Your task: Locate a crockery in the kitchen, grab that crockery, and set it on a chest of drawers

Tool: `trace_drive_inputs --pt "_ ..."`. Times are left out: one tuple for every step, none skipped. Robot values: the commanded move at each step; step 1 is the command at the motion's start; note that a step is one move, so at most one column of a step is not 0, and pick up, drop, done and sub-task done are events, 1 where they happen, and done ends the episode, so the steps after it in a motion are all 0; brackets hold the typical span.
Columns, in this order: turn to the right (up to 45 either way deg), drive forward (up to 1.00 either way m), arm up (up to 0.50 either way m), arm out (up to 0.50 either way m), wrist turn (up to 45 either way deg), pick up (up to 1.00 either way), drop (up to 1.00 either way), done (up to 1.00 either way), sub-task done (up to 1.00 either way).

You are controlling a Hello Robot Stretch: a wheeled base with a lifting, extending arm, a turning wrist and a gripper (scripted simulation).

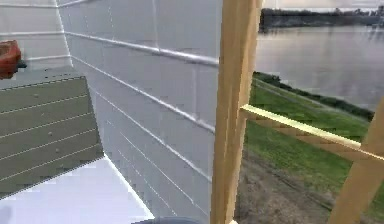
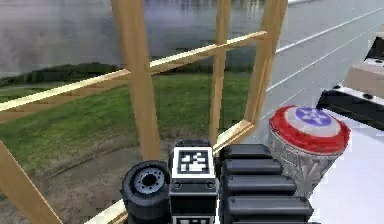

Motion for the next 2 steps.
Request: trace_drive_inputs --pt "0.0 0.20 0.00 0.00 0.0 0.00 0.00 0.00 0.00" --pt "-45.0 0.00 0.00 0.00 0.0 0.00 0.00 0.00 0.00"
